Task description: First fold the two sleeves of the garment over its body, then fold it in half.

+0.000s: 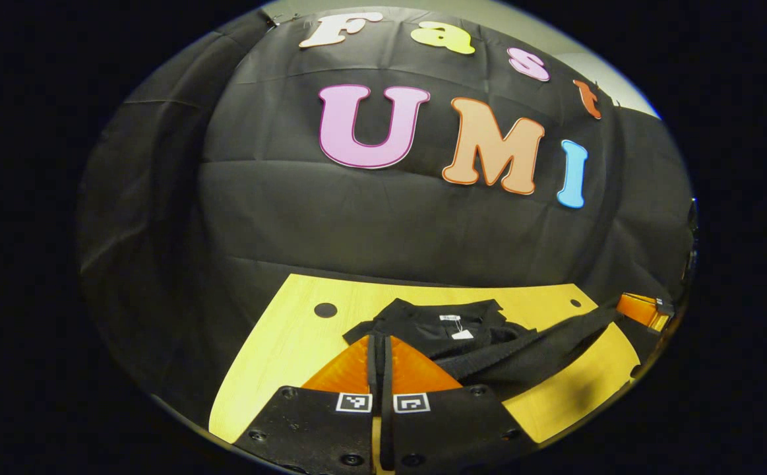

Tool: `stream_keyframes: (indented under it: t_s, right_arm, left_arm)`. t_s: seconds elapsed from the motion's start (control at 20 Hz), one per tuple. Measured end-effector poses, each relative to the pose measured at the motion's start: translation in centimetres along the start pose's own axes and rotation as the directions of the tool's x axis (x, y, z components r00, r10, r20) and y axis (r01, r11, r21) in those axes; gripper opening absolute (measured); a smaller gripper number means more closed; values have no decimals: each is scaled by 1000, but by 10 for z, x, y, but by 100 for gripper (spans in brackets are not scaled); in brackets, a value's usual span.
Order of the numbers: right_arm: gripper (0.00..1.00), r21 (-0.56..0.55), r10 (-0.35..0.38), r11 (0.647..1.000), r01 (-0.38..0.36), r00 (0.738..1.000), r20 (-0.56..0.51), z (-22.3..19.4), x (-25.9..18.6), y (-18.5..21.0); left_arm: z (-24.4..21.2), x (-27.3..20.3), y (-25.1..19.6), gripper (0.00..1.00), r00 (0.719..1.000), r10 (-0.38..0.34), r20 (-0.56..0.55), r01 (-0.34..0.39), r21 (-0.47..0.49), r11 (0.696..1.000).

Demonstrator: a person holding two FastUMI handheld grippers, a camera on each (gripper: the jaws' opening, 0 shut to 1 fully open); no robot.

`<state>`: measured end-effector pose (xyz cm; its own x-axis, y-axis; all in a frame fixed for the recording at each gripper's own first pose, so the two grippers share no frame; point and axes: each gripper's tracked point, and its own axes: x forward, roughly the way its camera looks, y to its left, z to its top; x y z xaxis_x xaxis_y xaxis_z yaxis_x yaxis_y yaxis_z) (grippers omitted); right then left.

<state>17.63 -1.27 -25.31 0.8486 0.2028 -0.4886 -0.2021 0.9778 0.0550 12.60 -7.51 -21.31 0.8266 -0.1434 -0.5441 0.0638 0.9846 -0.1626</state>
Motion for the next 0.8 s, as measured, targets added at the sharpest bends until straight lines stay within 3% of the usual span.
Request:
stream_keyframes:
  t_s: [0.1, 0.15, 0.35, 0.65, 0.8]
  right_arm:
    - [5, 8, 1, 1000, -1, 1000, -1, 9, 31, -12]
    - [0, 14, 1, 1000, -1, 1000, -4, 11, 48, -18]
    - [0, 29, 4, 1000, -3, 999, -37, 12, 110, -42]
    - [2, 27, 31, 999, -28, 996, -83, 7, 171, -53]
    - [7, 37, 19, 999, -15, 995, -94, 8, 185, -59]
  left_arm:
    - [9, 32, -4, 0, 1000, 1, -1, -1, -6, 1000]
    - [12, 46, -4, 0, 1000, 6, 0, -6, -1, 1000]
    - [13, 103, -9, 0, 1000, 20, -19, -20, -9, 1000]
    - [2, 165, -13, 0, 997, 56, -59, -54, 21, 998]
    - [5, 176, -2, 0, 990, 130, -46, -126, 92, 988]
